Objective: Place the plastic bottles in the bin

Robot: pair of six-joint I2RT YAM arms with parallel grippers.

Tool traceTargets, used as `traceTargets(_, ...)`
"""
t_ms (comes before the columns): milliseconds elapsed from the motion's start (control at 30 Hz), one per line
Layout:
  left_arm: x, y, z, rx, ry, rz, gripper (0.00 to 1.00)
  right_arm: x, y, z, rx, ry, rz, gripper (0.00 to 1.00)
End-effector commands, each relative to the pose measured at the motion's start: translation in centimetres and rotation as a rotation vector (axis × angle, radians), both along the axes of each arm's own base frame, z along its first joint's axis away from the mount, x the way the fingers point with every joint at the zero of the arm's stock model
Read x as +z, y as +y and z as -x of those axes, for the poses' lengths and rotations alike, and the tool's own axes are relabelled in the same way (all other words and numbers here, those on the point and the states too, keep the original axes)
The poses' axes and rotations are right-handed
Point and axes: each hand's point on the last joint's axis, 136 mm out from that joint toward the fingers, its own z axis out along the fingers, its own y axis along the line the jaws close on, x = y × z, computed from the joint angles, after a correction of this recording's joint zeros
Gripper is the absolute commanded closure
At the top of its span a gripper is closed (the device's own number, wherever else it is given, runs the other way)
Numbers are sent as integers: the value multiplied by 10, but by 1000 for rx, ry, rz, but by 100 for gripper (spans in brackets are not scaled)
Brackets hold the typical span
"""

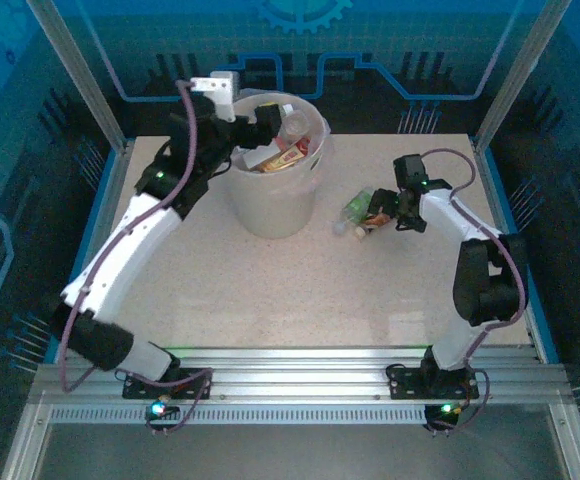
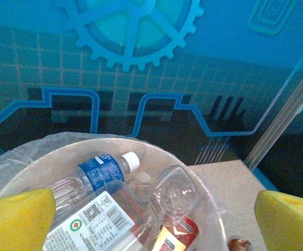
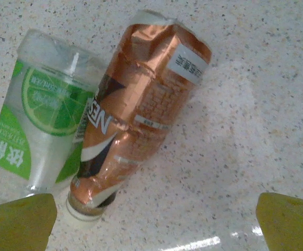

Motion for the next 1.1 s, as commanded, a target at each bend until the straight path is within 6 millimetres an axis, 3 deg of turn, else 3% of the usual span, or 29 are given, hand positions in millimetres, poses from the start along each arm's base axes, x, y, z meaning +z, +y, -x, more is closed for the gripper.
traceTargets(0,-1,3,20,-18,-4,98,1,0,-1,-15,-28,-13,-39,2)
traceTargets(233,-16,22,58,-7,-16,203,1,-13,-3,-18,-35,17,-31,4)
traceTargets(400,-25,30,73,3,-21,250,1,-26,-4,-19,-44,43,-39,7)
traceTargets(700,-32,28,73,-6,-5,251,1,-42,-10,-24,-47,70,-41,10)
traceTargets(1067,-40,25,69,-11,19,258,1,-62,-23,-16,-64,132,-31,14)
